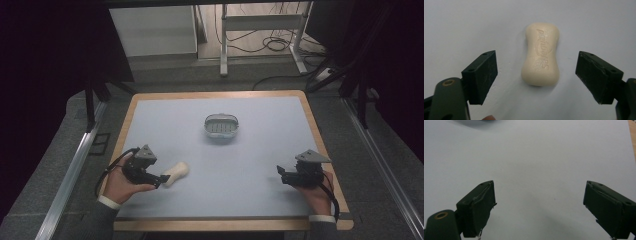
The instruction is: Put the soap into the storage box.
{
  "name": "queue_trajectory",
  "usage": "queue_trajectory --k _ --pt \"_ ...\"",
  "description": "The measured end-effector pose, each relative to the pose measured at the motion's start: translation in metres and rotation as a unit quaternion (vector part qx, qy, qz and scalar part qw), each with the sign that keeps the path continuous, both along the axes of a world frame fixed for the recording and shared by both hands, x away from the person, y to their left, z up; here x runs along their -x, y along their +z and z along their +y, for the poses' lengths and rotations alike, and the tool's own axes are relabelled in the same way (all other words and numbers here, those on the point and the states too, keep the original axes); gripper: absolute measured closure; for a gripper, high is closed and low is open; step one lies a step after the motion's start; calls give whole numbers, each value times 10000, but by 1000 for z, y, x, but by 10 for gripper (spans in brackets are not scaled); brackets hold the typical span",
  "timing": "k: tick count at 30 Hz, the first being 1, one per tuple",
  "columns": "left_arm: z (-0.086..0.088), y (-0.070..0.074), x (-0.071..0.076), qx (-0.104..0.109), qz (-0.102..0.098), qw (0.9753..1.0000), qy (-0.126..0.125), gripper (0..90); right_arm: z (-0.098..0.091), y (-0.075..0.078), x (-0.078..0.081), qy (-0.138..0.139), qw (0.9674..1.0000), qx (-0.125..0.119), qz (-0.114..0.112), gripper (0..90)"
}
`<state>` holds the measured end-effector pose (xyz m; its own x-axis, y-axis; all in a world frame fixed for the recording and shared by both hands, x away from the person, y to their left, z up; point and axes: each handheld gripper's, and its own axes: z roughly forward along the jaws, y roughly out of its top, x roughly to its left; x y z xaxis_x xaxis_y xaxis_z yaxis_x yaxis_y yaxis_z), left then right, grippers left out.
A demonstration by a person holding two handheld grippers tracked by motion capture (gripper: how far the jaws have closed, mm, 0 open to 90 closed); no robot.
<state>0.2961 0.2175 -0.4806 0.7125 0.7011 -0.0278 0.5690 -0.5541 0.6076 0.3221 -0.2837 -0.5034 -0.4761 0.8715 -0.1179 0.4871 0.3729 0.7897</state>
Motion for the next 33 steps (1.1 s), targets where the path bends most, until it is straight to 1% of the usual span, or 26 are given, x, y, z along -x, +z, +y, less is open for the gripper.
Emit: queue_trajectory --k 5,7,8,9,15,19,21,24,25,27,28,29,31,32,33 --pt "-3 0 -4 -72 44 10000 -25 187 1 0 0 -11 10000 37 5 104" --pt "-5 0 -7 -106 109 9999 -43 187 1 -1 -1 -25 10000 32 3 104" --pt "-6 -1 -10 -145 177 9997 -43 187 1 -1 -1 -26 10000 35 2 103" --pt "-7 -2 -12 -140 200 9997 -41 188 1 -1 0 -29 10000 39 -4 104" --pt "-12 -3 -18 -157 293 9994 -104 186 2 -1 0 2 10000 45 -32 104" --pt "-17 -6 -23 -240 343 9990 -139 185 2 0 0 -30 9999 95 -50 104" --pt "-20 -8 -26 -286 405 9986 -162 185 2 0 0 -36 9999 75 -60 104" --pt "-23 -10 -28 -312 420 9986 -126 181 1 0 0 -48 9999 90 -66 104" --pt "-24 -11 -29 -350 418 9984 -131 180 1 0 0 -54 9999 95 -69 104" --pt "-26 -11 -29 -385 409 9983 -175 179 1 -1 0 -82 9998 136 -79 104" --pt "-29 -11 -30 -373 425 9981 -246 185 1 -1 0 -126 9997 174 -99 104" --pt "-29 -11 -30 -373 425 9981 -246 190 1 -1 0 -131 9997 179 -105 103" --pt "-33 -12 -31 -468 421 9976 -275 198 1 -1 0 -135 9997 176 -102 104" --pt "-36 -14 -33 -504 470 9971 -319 217 1 -1 0 -146 9997 184 -109 103" --pt "-36 -14 -33 -504 470 9971 -319 224 1 -1 0 -146 9997 184 -109 103"
